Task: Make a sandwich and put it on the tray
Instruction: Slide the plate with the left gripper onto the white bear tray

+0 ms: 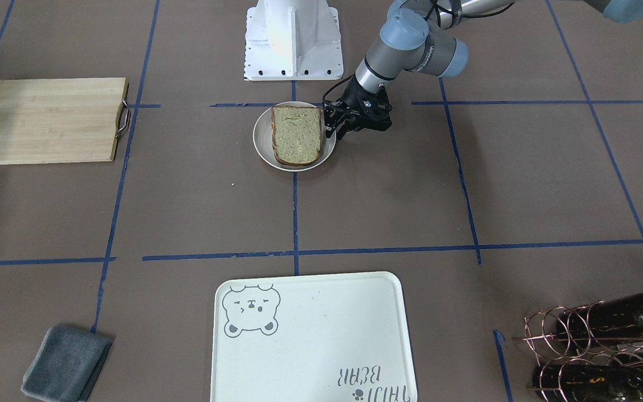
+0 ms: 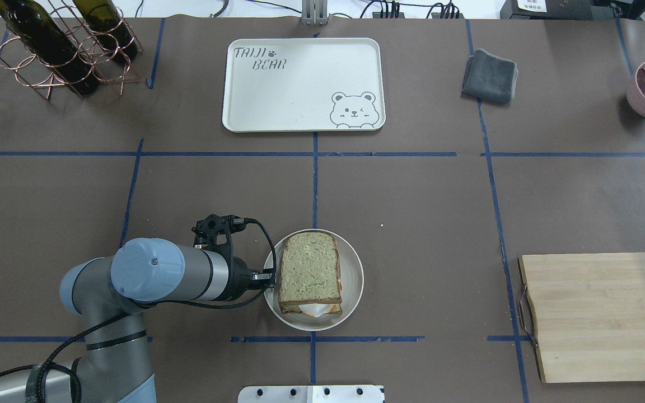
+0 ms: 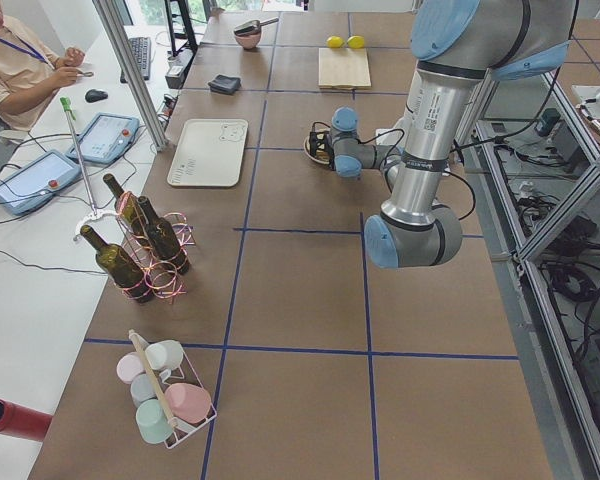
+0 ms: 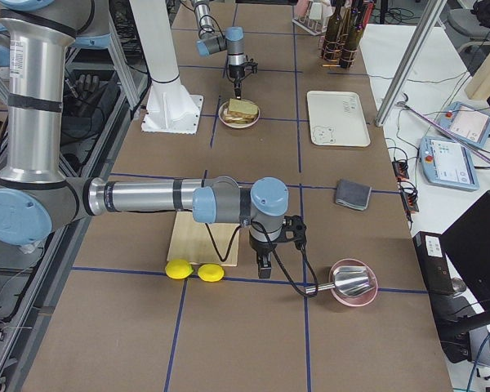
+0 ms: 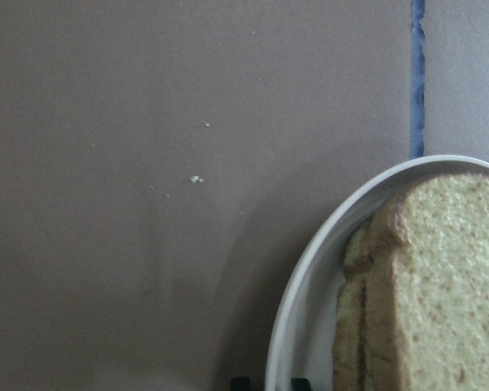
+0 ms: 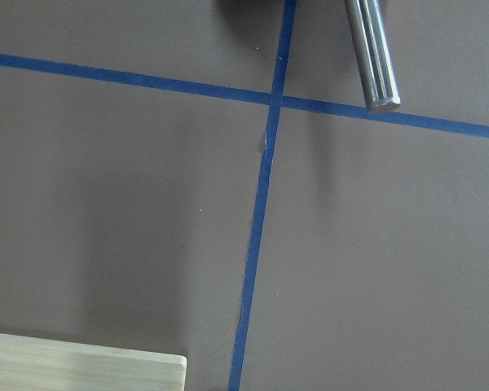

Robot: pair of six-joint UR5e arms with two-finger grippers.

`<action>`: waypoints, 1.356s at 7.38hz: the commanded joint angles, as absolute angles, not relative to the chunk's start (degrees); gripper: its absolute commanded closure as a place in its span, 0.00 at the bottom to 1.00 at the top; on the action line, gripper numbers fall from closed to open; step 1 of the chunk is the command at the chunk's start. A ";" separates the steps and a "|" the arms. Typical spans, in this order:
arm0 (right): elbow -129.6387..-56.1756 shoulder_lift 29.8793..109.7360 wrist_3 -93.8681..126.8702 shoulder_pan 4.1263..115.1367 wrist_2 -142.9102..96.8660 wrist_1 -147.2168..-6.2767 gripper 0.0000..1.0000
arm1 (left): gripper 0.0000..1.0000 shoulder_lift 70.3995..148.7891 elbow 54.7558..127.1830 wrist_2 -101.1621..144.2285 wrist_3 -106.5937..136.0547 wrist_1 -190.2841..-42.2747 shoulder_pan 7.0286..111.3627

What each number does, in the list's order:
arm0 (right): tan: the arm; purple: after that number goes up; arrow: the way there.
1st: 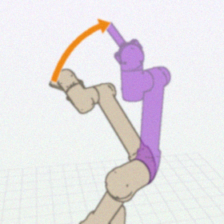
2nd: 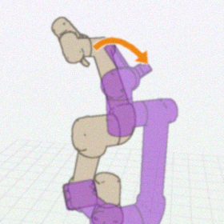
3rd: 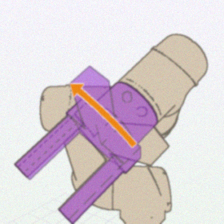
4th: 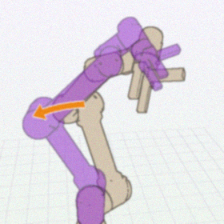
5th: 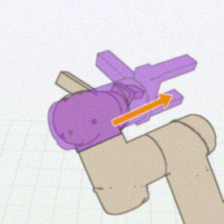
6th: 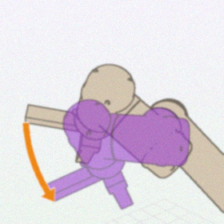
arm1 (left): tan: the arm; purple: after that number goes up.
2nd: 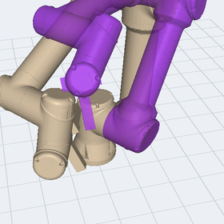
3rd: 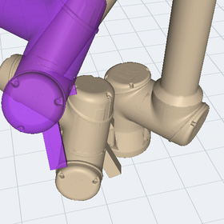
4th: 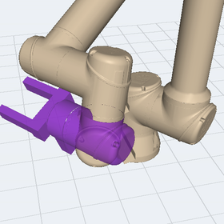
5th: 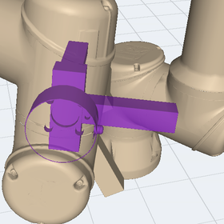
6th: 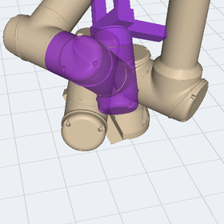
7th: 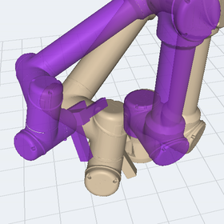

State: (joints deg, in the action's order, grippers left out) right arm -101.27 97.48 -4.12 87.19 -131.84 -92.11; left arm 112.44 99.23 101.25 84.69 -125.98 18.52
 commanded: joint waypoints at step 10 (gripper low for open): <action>-100.81 97.91 -4.31 87.19 -131.75 -92.11 0.00 | 1.00 119.85 92.34 114.33 82.54 -125.33 36.71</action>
State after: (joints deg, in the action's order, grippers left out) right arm -100.81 97.64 -4.34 87.16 -131.75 -92.11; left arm 116.49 96.94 112.02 83.37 -125.43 32.63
